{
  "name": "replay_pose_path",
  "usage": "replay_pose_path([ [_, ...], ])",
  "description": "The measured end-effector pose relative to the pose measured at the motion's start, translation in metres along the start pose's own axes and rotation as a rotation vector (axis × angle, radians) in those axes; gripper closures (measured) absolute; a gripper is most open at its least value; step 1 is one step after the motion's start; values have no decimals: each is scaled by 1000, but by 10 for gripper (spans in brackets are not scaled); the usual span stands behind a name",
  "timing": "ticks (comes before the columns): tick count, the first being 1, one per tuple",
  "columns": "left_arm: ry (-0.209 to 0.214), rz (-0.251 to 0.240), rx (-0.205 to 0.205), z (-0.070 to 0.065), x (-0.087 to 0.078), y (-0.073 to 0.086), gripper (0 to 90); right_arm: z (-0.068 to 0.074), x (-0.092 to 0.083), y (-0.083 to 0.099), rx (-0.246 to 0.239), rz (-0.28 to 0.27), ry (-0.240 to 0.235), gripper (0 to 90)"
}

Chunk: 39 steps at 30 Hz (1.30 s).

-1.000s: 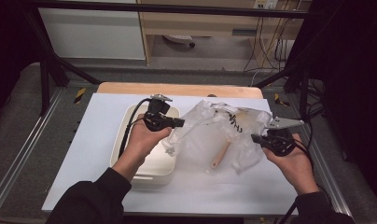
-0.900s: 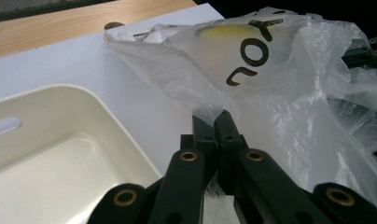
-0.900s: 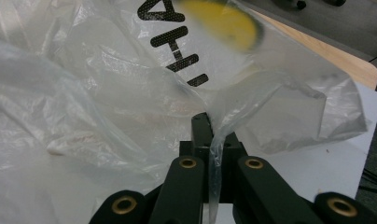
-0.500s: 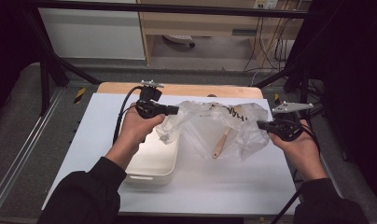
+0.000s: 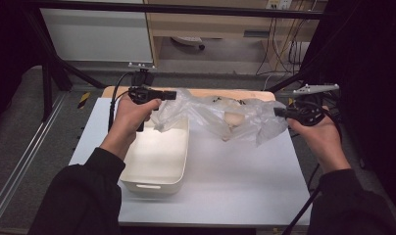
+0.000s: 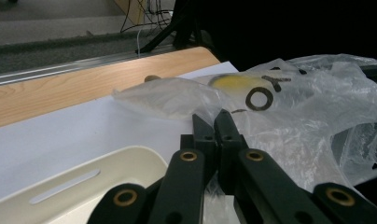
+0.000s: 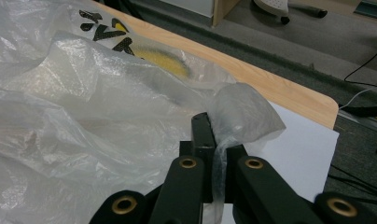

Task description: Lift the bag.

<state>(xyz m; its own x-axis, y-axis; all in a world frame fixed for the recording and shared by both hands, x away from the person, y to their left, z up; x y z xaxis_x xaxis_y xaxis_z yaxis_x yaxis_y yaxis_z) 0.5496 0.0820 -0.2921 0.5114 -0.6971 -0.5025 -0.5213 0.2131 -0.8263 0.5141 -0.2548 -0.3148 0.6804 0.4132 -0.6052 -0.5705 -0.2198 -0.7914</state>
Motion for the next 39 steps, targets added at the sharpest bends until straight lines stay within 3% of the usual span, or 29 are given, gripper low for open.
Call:
replay_pose_path([
  [6,-27,-7,9,9,0,-7,899,-7,5,-17,19,3,6,900],
  [18,-73,-42,22,20,-5,-20,899,-14,3,-37,6,-7,38,900],
  [33,-121,-90,43,26,15,-52,899,-43,8,-63,16,-28,102,900],
  [36,-124,-77,57,25,25,-48,900,-49,7,-64,9,-34,125,900],
  [39,-112,-33,69,24,37,-32,899,-53,14,-53,1,4,130,900],
])
Point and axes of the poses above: each handheld gripper's, and its own axes: x roughly forward along the jaws, y roughly out of its underside, z roughly to its left, the point moved 10 cm from there along x, roughly forward along the jaws, and after that the axes turned 6 degrees about x, right-handed, at the moved point
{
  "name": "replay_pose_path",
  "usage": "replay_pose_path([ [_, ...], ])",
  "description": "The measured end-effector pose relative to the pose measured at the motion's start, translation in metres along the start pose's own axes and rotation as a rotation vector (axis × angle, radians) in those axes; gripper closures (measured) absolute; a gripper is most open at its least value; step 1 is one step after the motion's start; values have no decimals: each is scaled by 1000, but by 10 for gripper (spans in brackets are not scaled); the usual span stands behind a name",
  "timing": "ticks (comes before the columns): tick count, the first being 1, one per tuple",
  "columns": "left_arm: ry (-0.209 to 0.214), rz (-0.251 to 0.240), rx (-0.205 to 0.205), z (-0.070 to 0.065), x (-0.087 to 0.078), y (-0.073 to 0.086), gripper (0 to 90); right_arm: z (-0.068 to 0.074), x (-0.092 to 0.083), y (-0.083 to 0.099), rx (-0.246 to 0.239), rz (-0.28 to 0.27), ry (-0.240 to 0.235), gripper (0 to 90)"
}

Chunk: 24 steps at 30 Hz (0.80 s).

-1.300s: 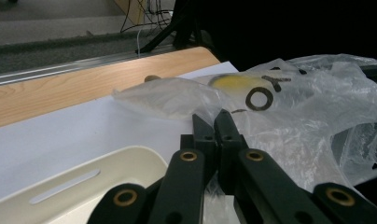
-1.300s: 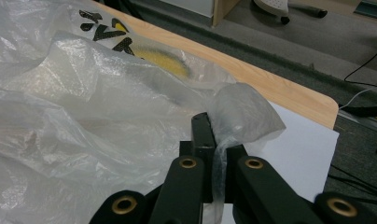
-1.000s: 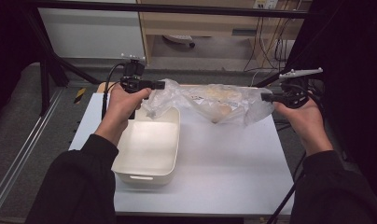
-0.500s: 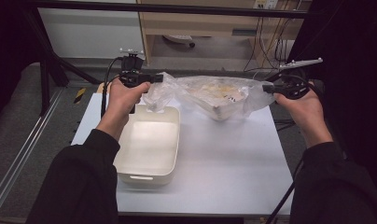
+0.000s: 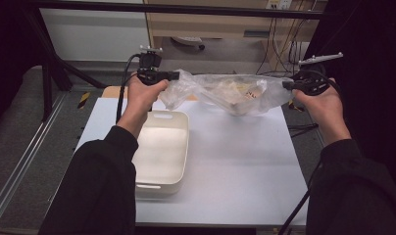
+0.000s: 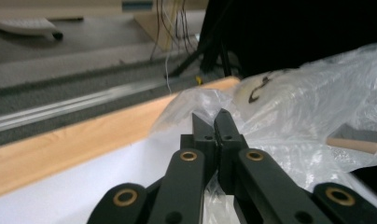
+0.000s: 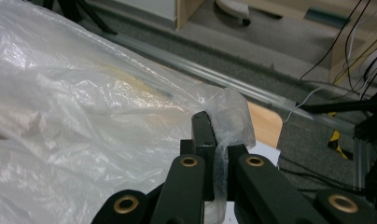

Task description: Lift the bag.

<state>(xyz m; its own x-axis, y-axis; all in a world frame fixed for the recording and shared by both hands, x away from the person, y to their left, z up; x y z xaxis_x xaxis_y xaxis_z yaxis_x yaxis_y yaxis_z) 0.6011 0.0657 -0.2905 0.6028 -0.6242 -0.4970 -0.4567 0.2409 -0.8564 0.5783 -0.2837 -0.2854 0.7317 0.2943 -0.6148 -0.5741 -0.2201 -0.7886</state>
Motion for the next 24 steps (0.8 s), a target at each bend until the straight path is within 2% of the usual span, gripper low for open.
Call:
replay_pose_path([
  [3,11,18,6,-4,2,15,900,1,5,11,11,11,-15,900],
  [7,46,70,31,-16,-4,39,899,3,4,27,7,31,-33,900],
  [13,117,132,53,-45,-10,78,900,11,-3,56,9,50,-64,900],
  [17,163,169,85,-67,-12,102,899,18,-9,81,-1,66,-75,900],
  [20,187,195,113,-80,-14,116,899,21,-14,101,-2,76,-81,900],
  [24,220,220,123,-96,-15,132,899,26,-15,127,-5,96,-85,900],
])
Point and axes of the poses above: each handheld gripper's, and its own axes: x roughly forward along the jaws, y roughly out of its underside, z roughly to its left, the point moved 10 cm from there along x, roughly forward along the jaws, and after that the axes turned 6 degrees about x, right-handed, at the moved point
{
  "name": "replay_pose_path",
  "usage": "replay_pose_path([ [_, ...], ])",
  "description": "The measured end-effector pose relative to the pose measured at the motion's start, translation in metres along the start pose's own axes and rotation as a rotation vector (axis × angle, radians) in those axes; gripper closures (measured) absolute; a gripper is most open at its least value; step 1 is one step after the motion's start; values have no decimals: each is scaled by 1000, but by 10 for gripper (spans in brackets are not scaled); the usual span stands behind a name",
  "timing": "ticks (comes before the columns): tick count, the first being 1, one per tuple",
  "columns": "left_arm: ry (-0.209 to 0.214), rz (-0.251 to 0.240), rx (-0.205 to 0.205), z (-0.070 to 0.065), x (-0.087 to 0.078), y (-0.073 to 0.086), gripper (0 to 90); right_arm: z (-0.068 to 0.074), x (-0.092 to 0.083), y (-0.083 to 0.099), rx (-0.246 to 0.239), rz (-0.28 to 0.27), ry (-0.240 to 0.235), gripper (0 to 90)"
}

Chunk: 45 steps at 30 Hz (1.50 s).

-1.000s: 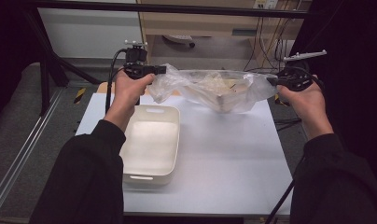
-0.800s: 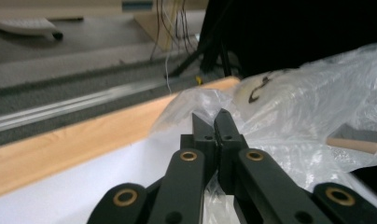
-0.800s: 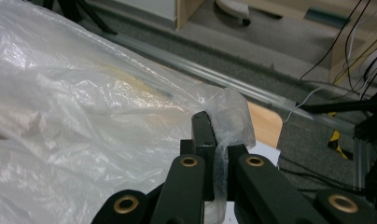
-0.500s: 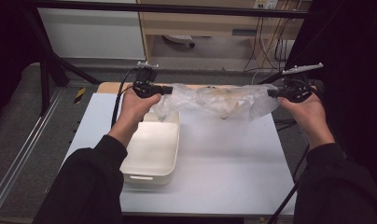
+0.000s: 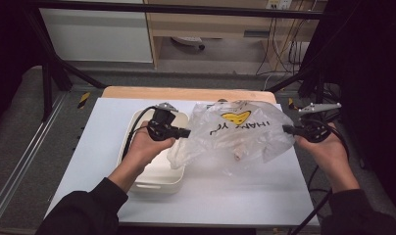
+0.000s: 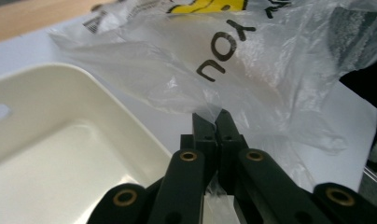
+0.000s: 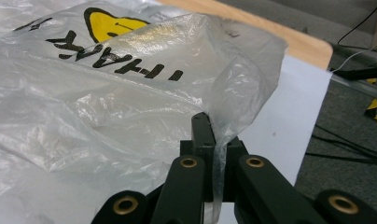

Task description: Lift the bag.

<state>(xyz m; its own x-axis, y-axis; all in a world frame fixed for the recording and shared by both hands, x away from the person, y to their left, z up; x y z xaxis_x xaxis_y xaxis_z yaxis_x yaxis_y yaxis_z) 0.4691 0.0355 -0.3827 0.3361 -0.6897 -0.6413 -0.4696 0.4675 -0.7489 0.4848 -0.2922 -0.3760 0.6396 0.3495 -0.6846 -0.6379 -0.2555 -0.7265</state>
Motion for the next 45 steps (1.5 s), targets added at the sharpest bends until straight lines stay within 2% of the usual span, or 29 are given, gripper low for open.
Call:
replay_pose_path([
  [4,19,7,-4,-12,4,12,899,7,6,22,2,21,-16,900],
  [7,25,9,-10,-19,5,21,898,11,8,35,7,17,-33,900],
  [16,53,0,-18,-43,12,44,898,21,20,72,51,32,-70,900],
  [22,62,17,6,-56,13,58,897,23,21,94,75,24,-84,900],
  [26,82,32,1,-65,17,70,896,24,22,111,75,41,-85,900],
  [33,29,44,20,-71,19,88,896,23,28,135,47,103,-54,900],
  [37,26,45,31,-79,21,97,895,21,30,146,34,129,-28,900],
  [40,23,49,45,-83,24,101,892,22,33,153,28,142,-30,900],
  [45,-6,24,58,-85,23,100,790,24,36,158,41,137,-35,900],
])
Point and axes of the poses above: each handheld gripper's, and its own axes: x roughly forward along the jaws, y roughly out of its underside, z roughly to its left, the point moved 10 cm from there along x, roughly forward along the jaws, and after that the axes turned 6 degrees about x, right-handed, at the moved point
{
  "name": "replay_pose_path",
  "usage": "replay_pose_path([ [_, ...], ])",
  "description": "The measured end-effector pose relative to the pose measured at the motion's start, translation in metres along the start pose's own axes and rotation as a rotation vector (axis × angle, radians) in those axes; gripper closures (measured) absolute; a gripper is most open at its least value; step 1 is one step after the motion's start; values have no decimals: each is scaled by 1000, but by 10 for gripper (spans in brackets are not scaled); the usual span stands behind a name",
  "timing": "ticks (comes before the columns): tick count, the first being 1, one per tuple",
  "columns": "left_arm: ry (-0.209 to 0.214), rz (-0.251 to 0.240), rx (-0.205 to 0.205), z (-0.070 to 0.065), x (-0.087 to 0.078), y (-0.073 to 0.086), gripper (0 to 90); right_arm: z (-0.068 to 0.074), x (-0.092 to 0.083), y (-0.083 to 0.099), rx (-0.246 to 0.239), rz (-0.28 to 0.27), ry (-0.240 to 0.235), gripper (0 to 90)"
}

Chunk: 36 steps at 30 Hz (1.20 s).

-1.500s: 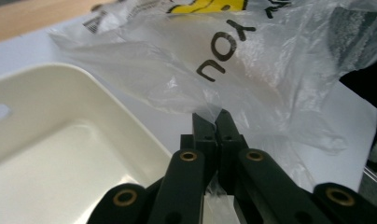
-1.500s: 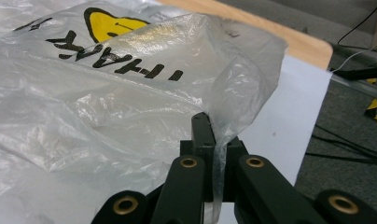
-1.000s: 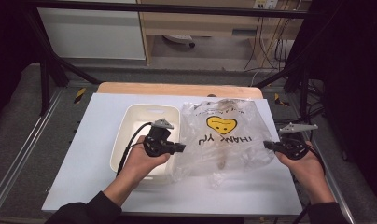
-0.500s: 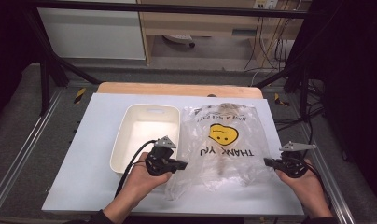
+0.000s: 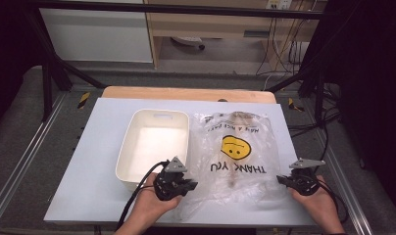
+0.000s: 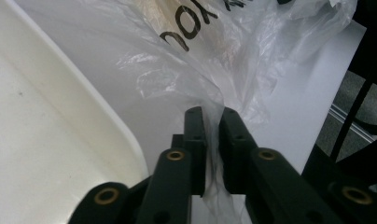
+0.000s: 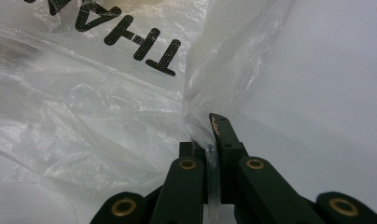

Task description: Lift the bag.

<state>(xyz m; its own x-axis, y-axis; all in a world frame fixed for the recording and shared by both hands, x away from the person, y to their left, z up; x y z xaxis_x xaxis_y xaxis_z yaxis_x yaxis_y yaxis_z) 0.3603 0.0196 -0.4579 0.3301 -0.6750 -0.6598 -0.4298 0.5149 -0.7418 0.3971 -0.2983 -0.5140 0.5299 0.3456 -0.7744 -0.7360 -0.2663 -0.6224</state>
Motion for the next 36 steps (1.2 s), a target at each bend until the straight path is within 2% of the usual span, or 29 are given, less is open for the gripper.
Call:
replay_pose_path([
  [3,5,-34,-10,-1,-2,-5,741,2,1,-2,3,-13,-11,850],
  [6,-21,-56,-15,0,-3,-9,633,4,2,-4,17,-28,-14,778],
  [8,-21,-74,-19,0,-4,-11,589,5,2,-6,21,-36,-19,745],
  [12,-19,-111,-35,1,-6,-16,530,7,2,-9,26,-50,-24,663],
  [19,-52,-166,-44,10,-12,-28,398,11,2,-14,33,-72,-30,517],
  [24,-112,-189,-39,17,-17,-34,241,15,1,-20,31,-93,-33,378],
  [26,-152,-189,-38,22,-17,-35,184,17,1,-22,32,-102,-29,340],
  [31,-181,-196,-58,31,-18,-37,143,19,2,-25,34,-113,-23,270],
  [36,-218,-239,-56,39,-22,-45,128,20,2,-27,32,-114,-24,222],
])
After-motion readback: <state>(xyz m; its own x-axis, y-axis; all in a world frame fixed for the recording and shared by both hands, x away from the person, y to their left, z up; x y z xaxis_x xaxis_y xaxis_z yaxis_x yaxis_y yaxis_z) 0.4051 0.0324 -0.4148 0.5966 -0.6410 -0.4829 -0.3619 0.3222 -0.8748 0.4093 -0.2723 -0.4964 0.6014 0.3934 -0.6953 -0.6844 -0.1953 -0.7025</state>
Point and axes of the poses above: each handheld gripper's, and its own axes: x roughly forward along the jaws, y roughly out of its underside, z roughly to its left, the point moved 10 cm from there along x, roughly forward along the jaws, and after that the axes turned 6 degrees about x, right-handed, at the moved point
